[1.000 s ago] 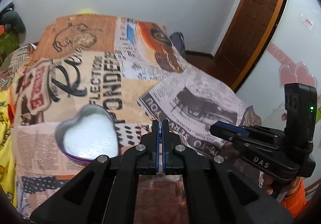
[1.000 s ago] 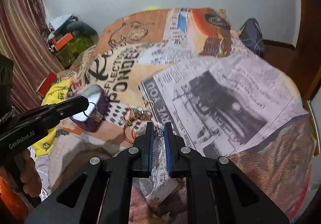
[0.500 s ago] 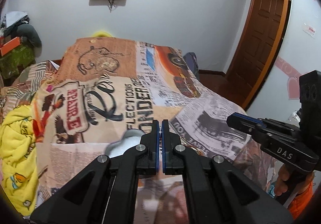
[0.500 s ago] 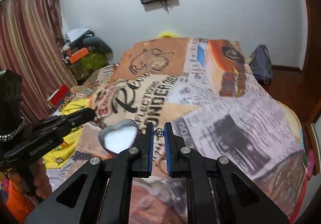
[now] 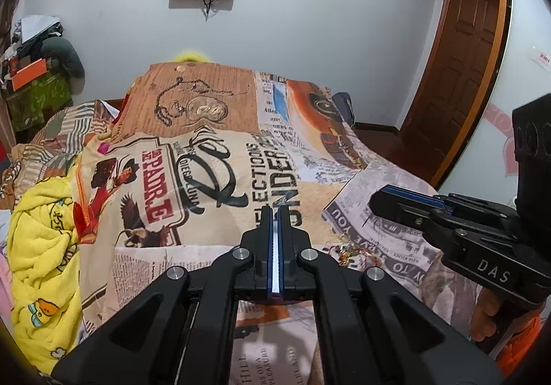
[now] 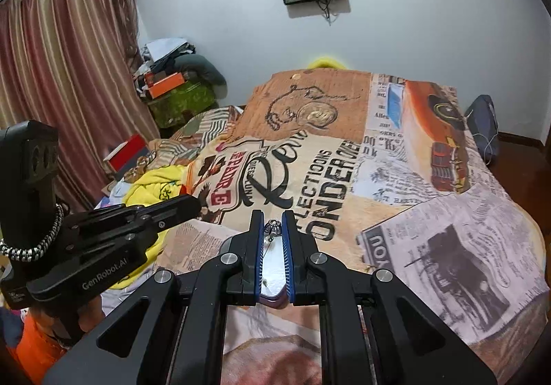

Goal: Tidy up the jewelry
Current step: 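Open the left tool over the heart tin while the right tool lowers the earring into it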

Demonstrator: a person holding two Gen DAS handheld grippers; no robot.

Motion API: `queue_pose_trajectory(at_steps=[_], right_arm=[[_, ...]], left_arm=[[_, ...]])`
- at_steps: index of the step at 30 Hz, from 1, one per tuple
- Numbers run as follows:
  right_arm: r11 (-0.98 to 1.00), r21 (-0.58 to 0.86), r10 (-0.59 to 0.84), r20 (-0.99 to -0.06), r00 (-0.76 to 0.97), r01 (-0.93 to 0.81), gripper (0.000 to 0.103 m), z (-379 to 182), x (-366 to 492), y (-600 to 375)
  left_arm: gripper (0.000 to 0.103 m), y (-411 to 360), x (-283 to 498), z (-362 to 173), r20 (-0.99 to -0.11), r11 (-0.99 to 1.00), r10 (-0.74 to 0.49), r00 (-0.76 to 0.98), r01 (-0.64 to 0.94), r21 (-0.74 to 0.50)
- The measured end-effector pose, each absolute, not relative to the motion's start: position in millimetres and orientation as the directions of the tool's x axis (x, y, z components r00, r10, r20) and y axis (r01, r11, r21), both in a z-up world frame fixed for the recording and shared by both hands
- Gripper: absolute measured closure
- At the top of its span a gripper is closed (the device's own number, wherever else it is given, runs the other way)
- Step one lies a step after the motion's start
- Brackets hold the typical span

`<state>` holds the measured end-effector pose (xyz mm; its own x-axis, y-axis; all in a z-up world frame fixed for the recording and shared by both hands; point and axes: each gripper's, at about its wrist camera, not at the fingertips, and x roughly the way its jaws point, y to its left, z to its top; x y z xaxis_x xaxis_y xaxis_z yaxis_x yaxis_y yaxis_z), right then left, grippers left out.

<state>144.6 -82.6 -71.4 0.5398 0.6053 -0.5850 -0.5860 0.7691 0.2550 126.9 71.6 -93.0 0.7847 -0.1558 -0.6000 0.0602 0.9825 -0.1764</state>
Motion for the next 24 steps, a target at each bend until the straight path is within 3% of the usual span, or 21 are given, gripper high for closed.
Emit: queue_pose_trajectory(at_steps=[5, 11, 24], right_arm=[[0.763, 0.259, 0.601, -0.620, 0.504, -0.592, 0.094, -86, 153, -71], [0.757, 0.269, 0.595, -0.662, 0.456, -0.596, 0.094, -104, 161, -56], [0.743, 0.252, 0.565, -0.732, 0.380, -0.620, 0.094, -130, 164, -33]], left_arm=[[0.099, 81, 132, -107, -0.634, 0.983, -0.141, 0.761, 0.034, -0.178], [0.075, 90, 134, -125, -0.671, 0.987, -0.095, 0.735, -0.016, -0.158], [0.057, 101, 128, -139, -0.697, 0.990, -0.034, 0.716, -0.069, -0.120]])
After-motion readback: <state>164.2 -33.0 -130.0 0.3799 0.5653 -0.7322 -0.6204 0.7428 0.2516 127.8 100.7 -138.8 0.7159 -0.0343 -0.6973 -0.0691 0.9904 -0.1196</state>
